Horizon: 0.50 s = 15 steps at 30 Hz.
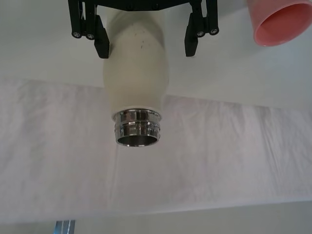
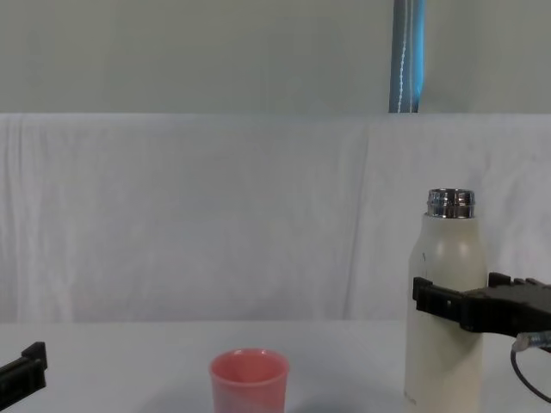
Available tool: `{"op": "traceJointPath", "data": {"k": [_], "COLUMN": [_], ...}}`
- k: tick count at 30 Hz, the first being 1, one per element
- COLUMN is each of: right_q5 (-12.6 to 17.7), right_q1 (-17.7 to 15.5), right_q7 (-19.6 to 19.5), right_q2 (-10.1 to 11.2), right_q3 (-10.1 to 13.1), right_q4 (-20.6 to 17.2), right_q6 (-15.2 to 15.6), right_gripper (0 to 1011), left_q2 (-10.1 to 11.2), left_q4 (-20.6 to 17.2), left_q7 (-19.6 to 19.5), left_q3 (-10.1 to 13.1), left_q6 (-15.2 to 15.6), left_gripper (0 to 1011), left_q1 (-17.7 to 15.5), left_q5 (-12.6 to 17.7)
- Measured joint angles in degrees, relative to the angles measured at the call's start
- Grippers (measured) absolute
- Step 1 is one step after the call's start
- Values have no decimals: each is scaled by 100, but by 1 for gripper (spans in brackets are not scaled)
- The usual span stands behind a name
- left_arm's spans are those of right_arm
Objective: Grasp the thermos with one hand and pour water into the cup lid.
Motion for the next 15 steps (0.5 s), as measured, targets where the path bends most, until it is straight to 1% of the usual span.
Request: {"op": "traceJointPath", "data": {"k": [15], "right_q5": [-24], "right_q1": [132], "right_q7": [-102], "right_q2": [-73], "right_q3": [-22], "right_q4": [366], "right_q6": [-52], "right_gripper": [1000], "left_q2": [0], "left_q4": [0], "left_q7": [0], "left_q3": [0], "left_q6": [0], "left_gripper": [1001], "left_q1": [0], "left_q5": [0]}}
